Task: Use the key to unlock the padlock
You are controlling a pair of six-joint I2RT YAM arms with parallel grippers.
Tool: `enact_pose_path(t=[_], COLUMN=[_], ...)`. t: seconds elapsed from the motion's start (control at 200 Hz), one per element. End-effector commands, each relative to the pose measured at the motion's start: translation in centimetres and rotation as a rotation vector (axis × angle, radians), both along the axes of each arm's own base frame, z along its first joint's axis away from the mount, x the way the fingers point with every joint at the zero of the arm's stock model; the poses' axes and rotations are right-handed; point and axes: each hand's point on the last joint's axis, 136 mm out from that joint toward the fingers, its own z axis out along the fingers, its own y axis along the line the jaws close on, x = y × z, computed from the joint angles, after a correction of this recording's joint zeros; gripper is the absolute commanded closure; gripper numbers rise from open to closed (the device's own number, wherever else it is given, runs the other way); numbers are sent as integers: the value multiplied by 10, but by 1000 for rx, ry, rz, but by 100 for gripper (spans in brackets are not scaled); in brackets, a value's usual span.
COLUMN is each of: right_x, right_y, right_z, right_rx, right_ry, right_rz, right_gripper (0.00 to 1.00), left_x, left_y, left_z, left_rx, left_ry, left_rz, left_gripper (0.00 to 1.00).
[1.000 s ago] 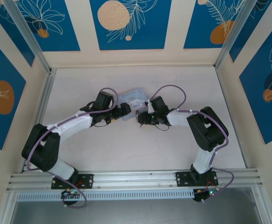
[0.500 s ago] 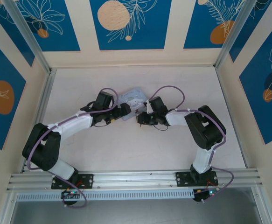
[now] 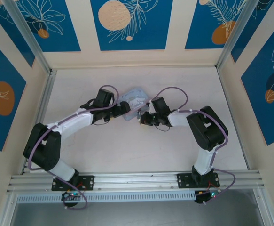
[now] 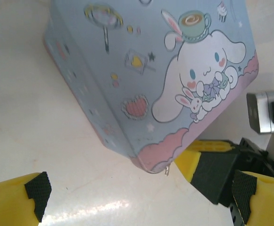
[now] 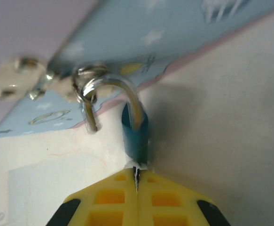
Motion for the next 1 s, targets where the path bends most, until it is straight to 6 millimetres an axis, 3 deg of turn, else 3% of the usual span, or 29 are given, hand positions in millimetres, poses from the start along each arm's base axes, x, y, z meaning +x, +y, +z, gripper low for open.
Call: enact_pose_path(t=[0.0,0.13,0.305,0.435,0.54,0.59,0.725,0.995], right_x=[-3,-4,-4,-3,-2,0,4,12], right_y=[-5,-4,-5,-6,-4,-1,9,19], right_z=[-4,-4,-2,0,2,4,8,-4], right_rx=[29,53,68,83,102,112,103,46], right_ry=[43,60,65,57,62,62,59,71], right_rz=[-31,-42,-59,-79,-96,-105,-123,-191], right_gripper=[100,100,100,84,59,56,54,54], left_x=[12,19,23,25,26,27,27,25], left_y=[28,41,32,25,23,22,18,14], left_z=[-5,-8,-21,-24,-24,-24,-30,-38], left_rx=[199,337,375,334,329,327,313,286], left_ry=[-13,-17,-1,-5,-8,-7,9,31], left_rz=[30,42,7,7,8,5,-5,-7], left_gripper=[0,0,0,0,0,0,0,0])
